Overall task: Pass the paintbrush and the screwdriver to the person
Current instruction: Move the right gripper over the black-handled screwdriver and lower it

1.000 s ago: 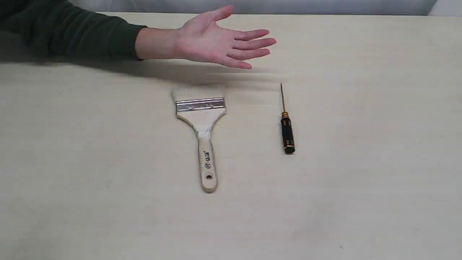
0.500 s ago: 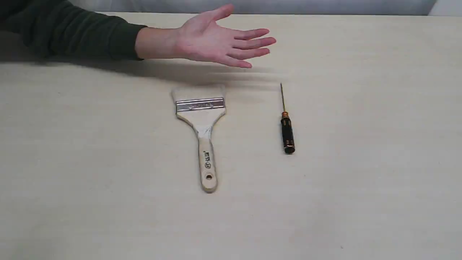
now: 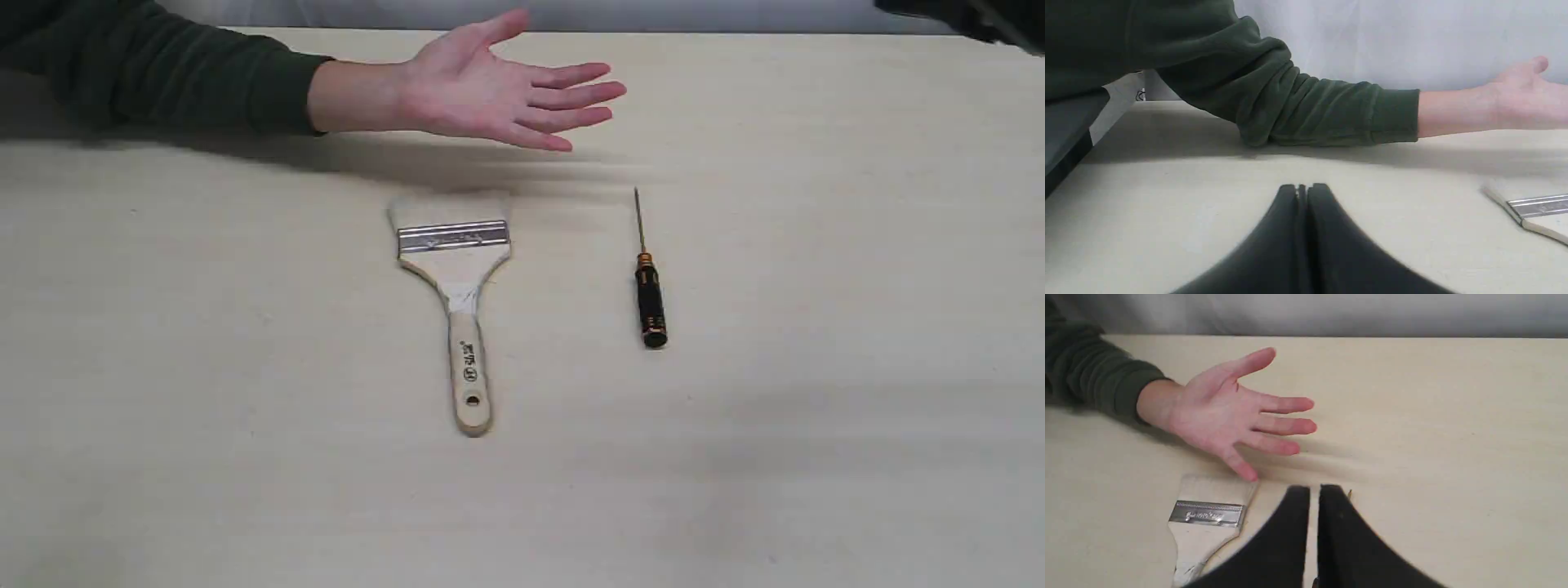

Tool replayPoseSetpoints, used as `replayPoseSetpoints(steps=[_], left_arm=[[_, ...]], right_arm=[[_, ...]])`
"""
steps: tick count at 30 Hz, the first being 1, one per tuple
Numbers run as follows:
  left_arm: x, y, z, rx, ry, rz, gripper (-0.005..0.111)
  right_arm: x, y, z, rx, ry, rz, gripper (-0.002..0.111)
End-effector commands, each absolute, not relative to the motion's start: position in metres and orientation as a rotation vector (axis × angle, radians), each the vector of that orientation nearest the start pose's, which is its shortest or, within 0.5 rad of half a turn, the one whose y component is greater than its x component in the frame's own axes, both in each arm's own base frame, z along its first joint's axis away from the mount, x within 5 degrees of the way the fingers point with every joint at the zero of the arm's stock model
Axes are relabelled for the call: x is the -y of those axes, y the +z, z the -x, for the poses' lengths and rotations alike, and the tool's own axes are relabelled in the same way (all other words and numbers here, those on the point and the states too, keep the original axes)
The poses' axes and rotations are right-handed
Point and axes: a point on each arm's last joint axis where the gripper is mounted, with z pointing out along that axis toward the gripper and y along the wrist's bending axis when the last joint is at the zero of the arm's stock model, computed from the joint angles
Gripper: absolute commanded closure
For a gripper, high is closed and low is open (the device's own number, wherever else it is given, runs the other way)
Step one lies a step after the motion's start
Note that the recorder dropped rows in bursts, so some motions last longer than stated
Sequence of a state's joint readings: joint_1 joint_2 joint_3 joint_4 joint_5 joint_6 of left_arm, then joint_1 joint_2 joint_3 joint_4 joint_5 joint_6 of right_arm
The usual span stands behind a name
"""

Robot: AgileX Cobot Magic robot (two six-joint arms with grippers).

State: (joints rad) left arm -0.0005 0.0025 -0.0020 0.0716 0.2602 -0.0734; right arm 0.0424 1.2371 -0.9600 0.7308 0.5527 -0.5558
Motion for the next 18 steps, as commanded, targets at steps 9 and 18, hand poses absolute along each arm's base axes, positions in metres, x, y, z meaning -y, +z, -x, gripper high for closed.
replayPoseSetpoints(steps=[9, 18], left_arm=[[-0.001, 0.191, -0.055, -1.731, 0.005, 0.015, 0.107], [-0.001, 0.191, -0.055, -1.732, 0.005, 0.015, 0.107]], right_arm=[[-0.080, 0.271, -0.318, -2.452, 0.361, 0.276, 0.104], [-0.085, 0.205, -0.339, -2.674, 0.367, 0.295, 0.091]])
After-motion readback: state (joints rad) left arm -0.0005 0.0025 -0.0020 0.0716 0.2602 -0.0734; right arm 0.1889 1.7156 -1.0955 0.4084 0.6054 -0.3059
